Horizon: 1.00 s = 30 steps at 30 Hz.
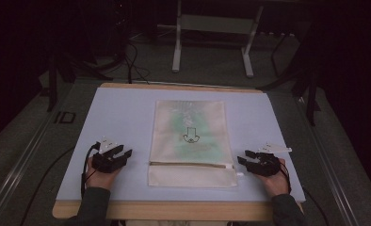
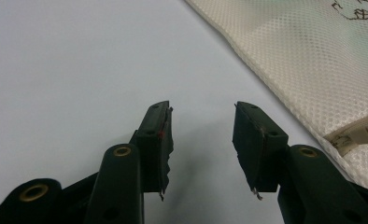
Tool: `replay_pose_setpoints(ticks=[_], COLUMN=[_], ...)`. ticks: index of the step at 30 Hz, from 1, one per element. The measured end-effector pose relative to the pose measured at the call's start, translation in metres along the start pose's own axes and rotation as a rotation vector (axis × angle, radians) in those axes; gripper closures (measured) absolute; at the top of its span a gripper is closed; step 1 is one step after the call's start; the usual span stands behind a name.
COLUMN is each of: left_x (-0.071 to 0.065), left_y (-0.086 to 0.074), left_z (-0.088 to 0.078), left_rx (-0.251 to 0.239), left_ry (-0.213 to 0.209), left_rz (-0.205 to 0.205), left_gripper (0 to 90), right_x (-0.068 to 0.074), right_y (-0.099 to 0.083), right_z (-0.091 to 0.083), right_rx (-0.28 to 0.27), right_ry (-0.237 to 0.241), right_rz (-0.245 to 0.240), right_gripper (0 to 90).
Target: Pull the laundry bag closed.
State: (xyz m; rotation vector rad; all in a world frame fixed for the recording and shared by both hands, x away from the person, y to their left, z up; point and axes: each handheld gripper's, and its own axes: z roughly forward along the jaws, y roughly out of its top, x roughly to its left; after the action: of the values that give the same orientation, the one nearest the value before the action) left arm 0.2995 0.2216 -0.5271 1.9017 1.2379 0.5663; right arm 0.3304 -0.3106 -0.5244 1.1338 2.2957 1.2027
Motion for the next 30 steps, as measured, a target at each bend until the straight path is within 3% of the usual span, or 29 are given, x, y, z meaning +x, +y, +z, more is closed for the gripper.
replay_pose_setpoints(ticks=[17, 30], left_x=[-0.001, -0.007], left_y=[-0.001, -0.002], left_z=[-0.006, -0.008], left_rx=[-0.013, -0.016], left_ry=[-0.037, -0.065], left_rz=[0.007, 0.031], left_gripper=[55.3, 56.5], right_x=[0.013, 0.028], right_y=[0.01, 0.027], right_z=[0.003, 0.011], right_rx=[0.024, 0.031], right_ry=[0.039, 0.125], right_rz=[-0.046, -0.108], right_gripper=[58.3, 58.6])
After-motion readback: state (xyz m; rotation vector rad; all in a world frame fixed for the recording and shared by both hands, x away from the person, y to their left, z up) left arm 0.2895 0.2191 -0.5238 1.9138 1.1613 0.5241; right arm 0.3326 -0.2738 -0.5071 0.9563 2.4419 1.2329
